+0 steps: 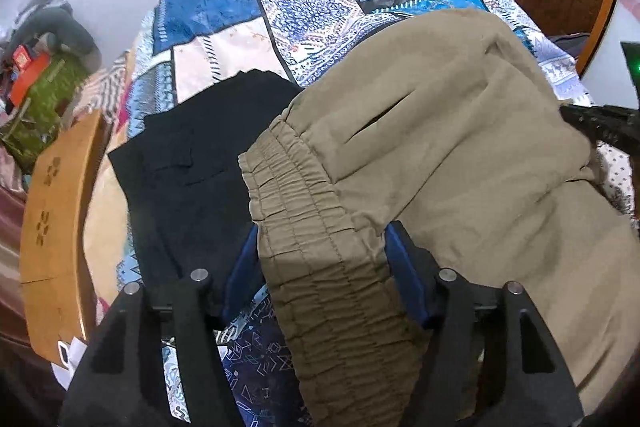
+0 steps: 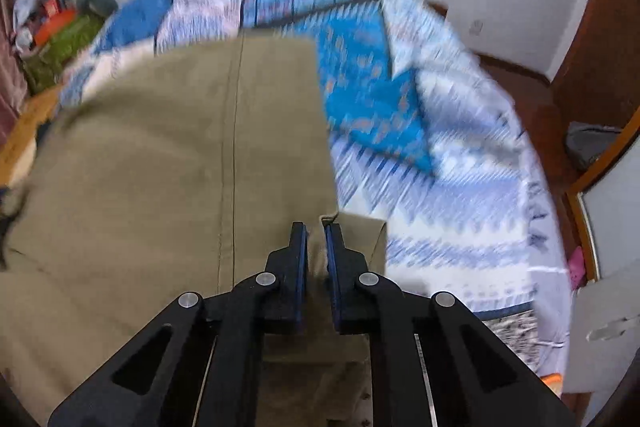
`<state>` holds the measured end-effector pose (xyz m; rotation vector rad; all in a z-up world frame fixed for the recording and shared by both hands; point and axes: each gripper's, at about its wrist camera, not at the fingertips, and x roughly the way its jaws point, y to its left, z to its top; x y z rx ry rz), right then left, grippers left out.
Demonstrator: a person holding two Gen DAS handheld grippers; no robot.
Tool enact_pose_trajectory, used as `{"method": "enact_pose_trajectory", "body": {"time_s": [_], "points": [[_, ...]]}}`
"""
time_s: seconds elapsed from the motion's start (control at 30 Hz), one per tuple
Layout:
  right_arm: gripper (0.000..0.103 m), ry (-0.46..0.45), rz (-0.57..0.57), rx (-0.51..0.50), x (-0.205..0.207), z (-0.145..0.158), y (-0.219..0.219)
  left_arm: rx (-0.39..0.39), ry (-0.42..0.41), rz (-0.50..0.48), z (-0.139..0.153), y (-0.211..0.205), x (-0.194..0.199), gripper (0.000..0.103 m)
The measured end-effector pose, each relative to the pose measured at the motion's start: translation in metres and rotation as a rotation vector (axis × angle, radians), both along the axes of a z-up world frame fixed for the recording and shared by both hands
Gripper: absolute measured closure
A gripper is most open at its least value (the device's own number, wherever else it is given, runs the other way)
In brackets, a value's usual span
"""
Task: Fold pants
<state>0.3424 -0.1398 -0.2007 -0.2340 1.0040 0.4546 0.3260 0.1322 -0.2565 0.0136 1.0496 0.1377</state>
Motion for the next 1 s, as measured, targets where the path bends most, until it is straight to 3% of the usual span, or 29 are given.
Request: {"method": "enact_pose_trajectory", "body": {"time_s": [0.2,0.3,0.37,0.43,0.63,0.83,1.0], "points": [[0.09,0.019,-0.001,0.004,-0.001,0.023,-0.011,-0.12,-0.002,0.048,0.015,0.02,-0.006,0.03],[0.084,0.003,-0.009,0.04,-0.01,0.041,-0.02,-0.14,-0.019,0.08,0.028,0.03,-0.007,0.029],[0.067,-0.018,-0.008,0.07,-0.015,0.053,-0.024,-0.14,-0.032,0.098,0.036,0.039,-0.005,0.028],[0.057,-0.058,0.002,0.09,-0.02,0.067,-0.026,-0.137,-0.039,0.122,0.041,0.049,0.0,0.026],[0.041,-0.126,0.03,0.13,-0.002,0.092,-0.008,-0.171,0.003,0.162,0.031,0.076,0.029,0.021],[0.039,-0.096,0.035,0.133,0.036,0.08,0.018,-0.203,0.072,0.231,0.003,0.094,0.058,0.021],[0.039,-0.035,0.0,0.125,0.069,0.053,0.037,-0.257,0.084,0.217,-0.011,0.095,0.073,0.021]]}}
